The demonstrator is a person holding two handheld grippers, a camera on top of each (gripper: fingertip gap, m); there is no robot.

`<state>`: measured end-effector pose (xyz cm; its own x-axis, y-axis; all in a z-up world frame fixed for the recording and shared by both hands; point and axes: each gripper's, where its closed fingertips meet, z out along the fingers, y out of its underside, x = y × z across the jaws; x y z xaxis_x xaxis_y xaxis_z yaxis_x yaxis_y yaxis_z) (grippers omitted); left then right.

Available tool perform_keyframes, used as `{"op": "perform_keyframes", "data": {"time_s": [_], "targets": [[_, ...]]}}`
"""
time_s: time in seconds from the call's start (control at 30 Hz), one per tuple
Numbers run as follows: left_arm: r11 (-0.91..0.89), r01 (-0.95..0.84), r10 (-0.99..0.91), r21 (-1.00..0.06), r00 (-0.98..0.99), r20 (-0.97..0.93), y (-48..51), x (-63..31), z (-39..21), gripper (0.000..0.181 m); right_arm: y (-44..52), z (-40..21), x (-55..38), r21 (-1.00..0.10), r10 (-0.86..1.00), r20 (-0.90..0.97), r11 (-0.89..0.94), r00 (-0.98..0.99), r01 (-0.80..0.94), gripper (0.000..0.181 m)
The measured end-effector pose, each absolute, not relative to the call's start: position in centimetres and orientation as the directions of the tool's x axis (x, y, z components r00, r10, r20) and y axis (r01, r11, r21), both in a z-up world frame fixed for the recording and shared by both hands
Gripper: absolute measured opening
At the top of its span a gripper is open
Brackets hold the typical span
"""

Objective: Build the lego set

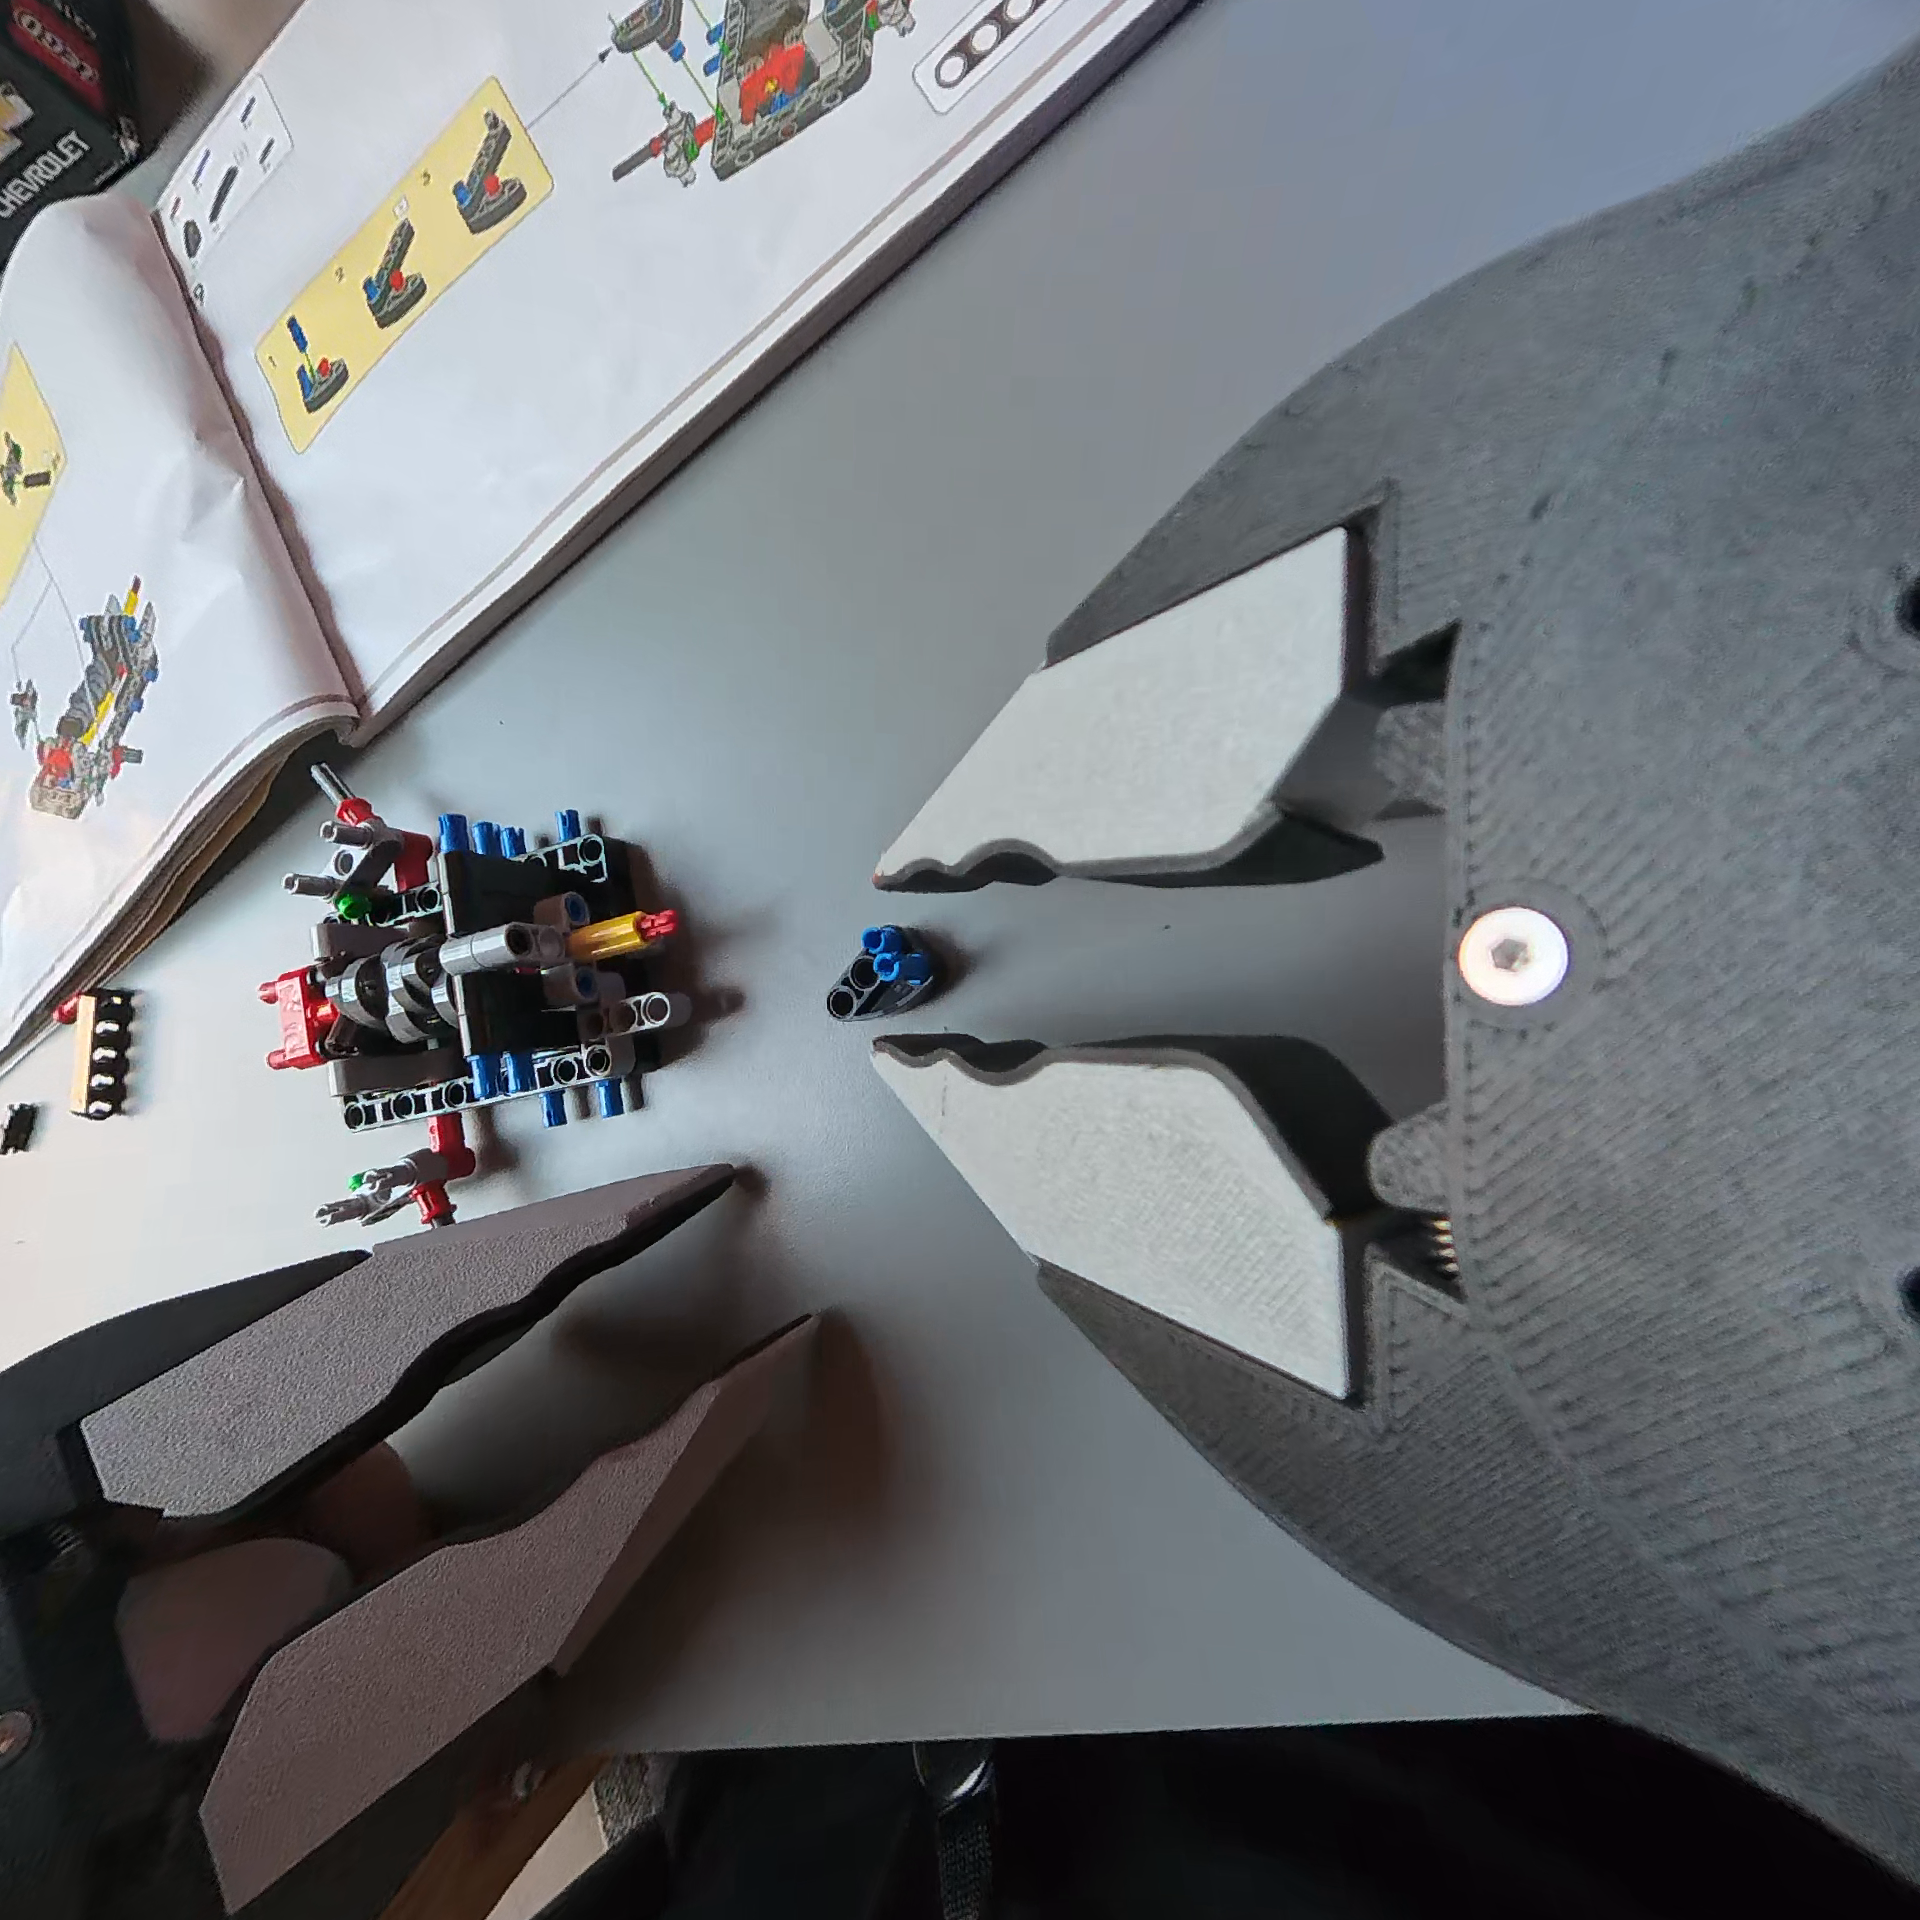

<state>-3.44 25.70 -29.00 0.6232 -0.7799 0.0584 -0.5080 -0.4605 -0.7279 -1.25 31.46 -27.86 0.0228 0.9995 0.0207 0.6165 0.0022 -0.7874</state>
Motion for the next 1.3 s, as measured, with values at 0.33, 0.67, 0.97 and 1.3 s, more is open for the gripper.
{"op": "perform_keyframes", "data": {"time_s": [0.33,0.67,0.97,1.3], "targets": [[-0.453,-0.516,-0.78,-0.727,0.624,0.043,25.7,-3.5,-29.0,0.028,30.8,-28.1,-1.0,-0.775,1.0,0.001,-0.002,0.005,0.631,0.017],[-0.452,-0.517,-0.779,-0.727,0.625,0.04,25.7,-3.5,-29.1,0.027,29.2,-28.3,-0.8,-0.764,1.0,0.0,0.019,-0.03,0.645,0.013],[-0.456,-0.513,-0.778,-0.727,0.627,0.046,25.8,-3.5,-29.1,0.026,30.0,-28.3,-0.6,-0.771,1.0,0.014,0.015,-0.006,0.637,0.013],[-0.459,-0.51,-0.777,-0.728,0.627,0.051,25.8,-3.5,-29.0,0.026,30.2,-28.4,-1.1,-0.766,0.998,0.05,0.053,-0.023,0.641,0.016]]}}
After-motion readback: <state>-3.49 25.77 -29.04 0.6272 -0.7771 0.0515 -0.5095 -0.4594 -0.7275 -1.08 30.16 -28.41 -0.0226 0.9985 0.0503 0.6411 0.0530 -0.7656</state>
